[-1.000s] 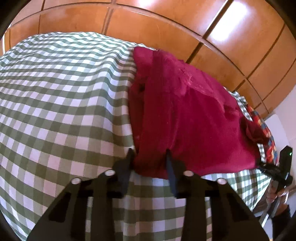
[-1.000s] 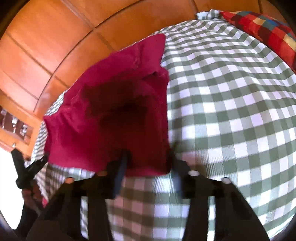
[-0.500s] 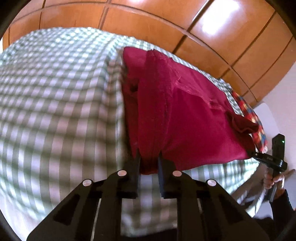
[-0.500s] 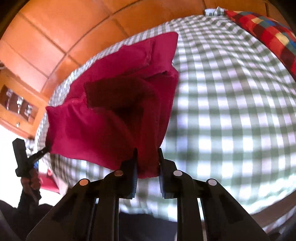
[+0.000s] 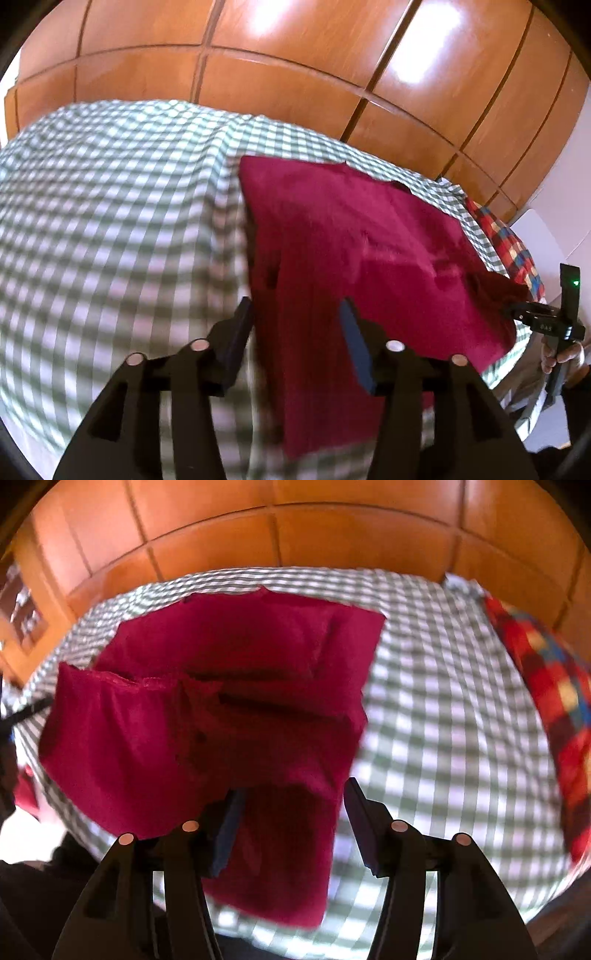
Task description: Fold small clothes
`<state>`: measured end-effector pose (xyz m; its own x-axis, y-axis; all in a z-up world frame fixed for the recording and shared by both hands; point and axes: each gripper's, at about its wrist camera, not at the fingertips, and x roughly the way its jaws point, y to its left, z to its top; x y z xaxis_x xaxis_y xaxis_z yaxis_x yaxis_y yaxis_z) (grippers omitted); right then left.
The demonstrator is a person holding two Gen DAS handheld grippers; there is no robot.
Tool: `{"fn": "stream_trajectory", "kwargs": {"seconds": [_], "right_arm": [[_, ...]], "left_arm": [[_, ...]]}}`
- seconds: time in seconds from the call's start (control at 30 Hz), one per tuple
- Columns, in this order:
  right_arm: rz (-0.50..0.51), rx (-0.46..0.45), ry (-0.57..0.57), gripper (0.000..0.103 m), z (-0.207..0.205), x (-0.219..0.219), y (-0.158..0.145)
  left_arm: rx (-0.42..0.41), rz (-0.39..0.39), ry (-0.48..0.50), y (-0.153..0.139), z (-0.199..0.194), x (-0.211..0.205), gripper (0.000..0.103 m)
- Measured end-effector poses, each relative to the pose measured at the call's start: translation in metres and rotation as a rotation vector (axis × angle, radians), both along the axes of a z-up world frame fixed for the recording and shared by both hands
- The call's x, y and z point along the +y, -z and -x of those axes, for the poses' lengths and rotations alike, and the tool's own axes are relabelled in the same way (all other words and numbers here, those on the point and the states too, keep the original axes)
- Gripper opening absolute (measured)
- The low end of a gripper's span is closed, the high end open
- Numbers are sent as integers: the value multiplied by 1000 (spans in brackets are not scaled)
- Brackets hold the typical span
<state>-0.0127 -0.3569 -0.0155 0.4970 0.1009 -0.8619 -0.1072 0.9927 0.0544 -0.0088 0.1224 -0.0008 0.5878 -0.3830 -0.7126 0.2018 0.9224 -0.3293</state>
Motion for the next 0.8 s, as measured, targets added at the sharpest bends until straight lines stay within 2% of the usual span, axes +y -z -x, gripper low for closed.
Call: {"fn": "stream_trajectory", "kwargs": {"seconds": [0.13, 0.2, 0.23, 0.27, 0.3, 0.37, 0.57, 0.7, 0.8], "right_arm": [[16, -17, -52, 53, -22, 13, -6], [30, -29, -72, 34, -26, 18, -12], [33, -37, -74, 23, -27, 19, -15], [29, -41, -70, 15, -27, 18, -17], [24, -44, -64, 11, -27, 16, -19], [12, -55, -44, 9, -24, 12, -27], [-55, -148, 7, 9, -17, -2, -66], [-70, -222, 24, 9, -27, -6, -93], [-77, -251, 53, 9, -51, -12, -102]], "left_arm": [[-7, 25, 26, 2, -27, -10, 51], [-2, 36, 50, 4, -36, -19, 41], [10, 39, 64, 6, -39, -23, 22], [17, 38, 71, 7, -42, -25, 15], [14, 40, 70, 7, -41, -25, 14], [3, 66, 68, 4, -38, -22, 9], [-99, 176, 62, -34, -17, -1, 8], [-180, 192, 40, -63, -16, 5, 8], [-213, 152, 13, -74, -35, 5, 8]]}}
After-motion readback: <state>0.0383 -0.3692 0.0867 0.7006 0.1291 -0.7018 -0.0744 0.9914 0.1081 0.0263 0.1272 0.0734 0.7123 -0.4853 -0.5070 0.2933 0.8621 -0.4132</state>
